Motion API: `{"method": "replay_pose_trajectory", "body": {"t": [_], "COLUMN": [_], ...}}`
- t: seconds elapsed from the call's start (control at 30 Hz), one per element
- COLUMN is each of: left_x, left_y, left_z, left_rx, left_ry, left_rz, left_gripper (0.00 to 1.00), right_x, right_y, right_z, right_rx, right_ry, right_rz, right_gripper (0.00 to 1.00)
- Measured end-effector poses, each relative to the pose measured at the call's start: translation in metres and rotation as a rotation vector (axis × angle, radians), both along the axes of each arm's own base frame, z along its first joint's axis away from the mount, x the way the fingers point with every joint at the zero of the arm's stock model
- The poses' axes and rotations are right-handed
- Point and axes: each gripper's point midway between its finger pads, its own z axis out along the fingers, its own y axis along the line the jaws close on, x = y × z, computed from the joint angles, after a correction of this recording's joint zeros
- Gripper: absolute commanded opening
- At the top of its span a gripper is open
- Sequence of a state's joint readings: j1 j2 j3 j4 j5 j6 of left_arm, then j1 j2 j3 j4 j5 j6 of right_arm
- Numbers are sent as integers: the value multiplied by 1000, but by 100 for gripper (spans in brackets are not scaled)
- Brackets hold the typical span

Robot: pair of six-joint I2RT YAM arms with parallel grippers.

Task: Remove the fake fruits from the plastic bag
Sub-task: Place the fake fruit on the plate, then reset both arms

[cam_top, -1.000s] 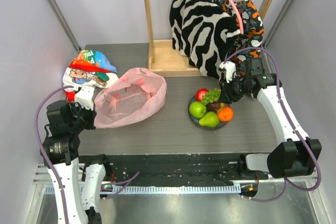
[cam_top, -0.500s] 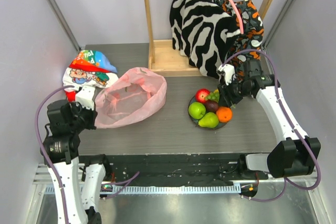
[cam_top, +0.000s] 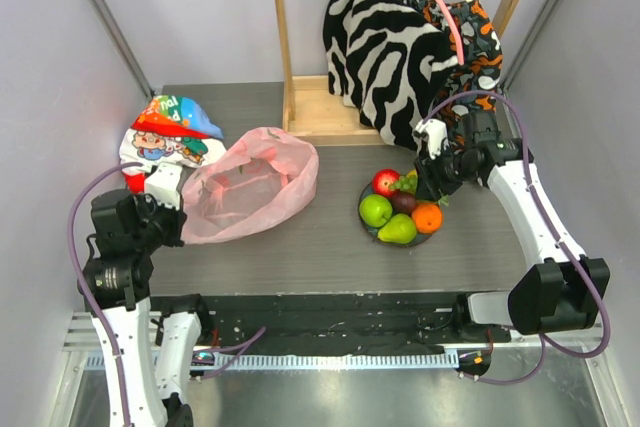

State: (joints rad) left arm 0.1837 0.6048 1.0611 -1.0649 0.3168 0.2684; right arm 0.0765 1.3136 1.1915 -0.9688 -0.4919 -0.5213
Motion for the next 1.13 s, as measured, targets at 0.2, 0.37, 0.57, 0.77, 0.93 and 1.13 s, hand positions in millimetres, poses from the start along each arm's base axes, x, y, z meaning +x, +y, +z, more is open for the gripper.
{"method": "replay_pose_trajectory", "body": {"t": [0.2, 0.37, 0.57, 0.77, 0.93, 1.13], "left_x": [1, 3, 6, 15, 32, 42], "left_y": [0, -1, 1, 2, 5, 8], "left_z": [0, 2, 9, 56, 115, 128], "left_rx": [4, -17, -31, -39, -53, -45], "left_ry": [-4, -10, -33, -140, -271, -314], "left_rz": [-5, 8, 36, 58, 76, 86], "left_gripper": [63, 100, 100, 100, 100, 100], "right_x": [12, 36, 58, 54, 42, 32], "right_y": [2, 8, -3, -60, -156, -182], "right_z": [21, 67, 148, 230, 247, 192], "right_rx": [11, 67, 133, 81, -149, -323], "right_ry": [-59, -194, -448, -715, -796, -675], "right_rz": [-6, -54, -254, -618, -1142, -1269], "right_gripper": [100, 100, 100, 100, 100, 100]}}
